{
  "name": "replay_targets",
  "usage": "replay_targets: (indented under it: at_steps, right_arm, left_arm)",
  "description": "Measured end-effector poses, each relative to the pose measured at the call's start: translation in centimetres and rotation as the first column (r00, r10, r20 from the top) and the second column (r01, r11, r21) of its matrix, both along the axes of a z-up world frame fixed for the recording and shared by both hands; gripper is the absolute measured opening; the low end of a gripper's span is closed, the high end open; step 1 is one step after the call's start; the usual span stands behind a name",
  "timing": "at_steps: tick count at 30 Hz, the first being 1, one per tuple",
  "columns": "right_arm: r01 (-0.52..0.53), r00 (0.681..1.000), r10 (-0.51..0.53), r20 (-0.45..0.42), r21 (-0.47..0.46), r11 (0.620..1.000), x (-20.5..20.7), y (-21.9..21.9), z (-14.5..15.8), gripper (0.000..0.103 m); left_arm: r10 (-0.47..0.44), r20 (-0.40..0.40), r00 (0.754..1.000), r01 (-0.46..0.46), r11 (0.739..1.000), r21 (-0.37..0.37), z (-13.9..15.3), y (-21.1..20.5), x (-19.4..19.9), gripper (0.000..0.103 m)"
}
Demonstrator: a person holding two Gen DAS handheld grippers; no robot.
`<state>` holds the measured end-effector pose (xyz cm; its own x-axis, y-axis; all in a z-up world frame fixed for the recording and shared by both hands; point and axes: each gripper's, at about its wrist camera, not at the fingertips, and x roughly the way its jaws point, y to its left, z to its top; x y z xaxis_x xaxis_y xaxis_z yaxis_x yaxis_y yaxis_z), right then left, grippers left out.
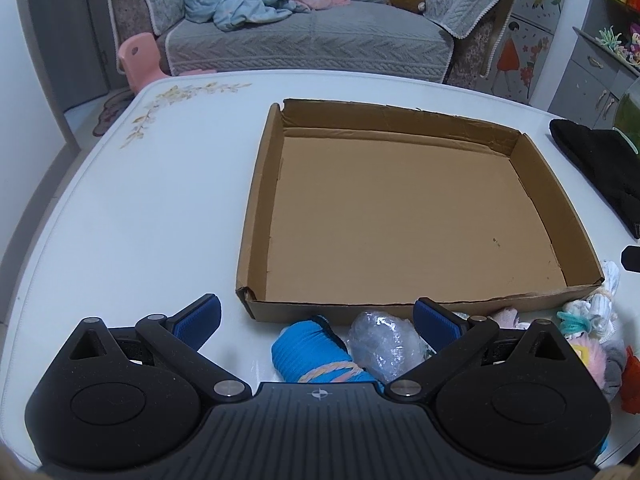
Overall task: Organize objects
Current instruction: 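Lower both grippers toward the pile beside the cardboard tray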
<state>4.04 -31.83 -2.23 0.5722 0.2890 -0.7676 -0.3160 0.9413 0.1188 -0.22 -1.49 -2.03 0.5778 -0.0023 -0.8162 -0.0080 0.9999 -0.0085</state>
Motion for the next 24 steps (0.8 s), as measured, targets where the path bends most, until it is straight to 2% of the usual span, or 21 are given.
replay_targets:
  at_steps: [9,17,22,24]
  right_arm:
    - [0.046,0.999,-0.046,-0.010,-0.021,0.999,0.3,-1.6,-0.6,0.102]
    - [0.133,0.988,-0.137,-0.072,-0.057,0.990,1.1,-3.9,-3.1,0.102]
    - [0.117,0.989,-0.125,-0.082,-0.101,0.988,1.4,-3.1,-4.7,0.102]
    - [0.112,0.989,-0.119,-0.083,-0.087,0.990,1.4,-2.9,-5.0,0.102]
  left_arm:
    - [0.024,-0.056,0.998,-0.022,0.999,0.037,-1.9,1.1,-0.5,0.102]
    - [0.041,-0.087,0.995,-0.039,0.999,0.022,-3.2,1.8,-0.5,0.102]
    - [0.054,-0.094,0.994,-0.052,0.998,0.027,-3.5,1.9,-0.4,0.102]
    - [0.060,-0.101,0.993,-0.056,0.998,0.035,-4.0,1.8,-0.3,0.102]
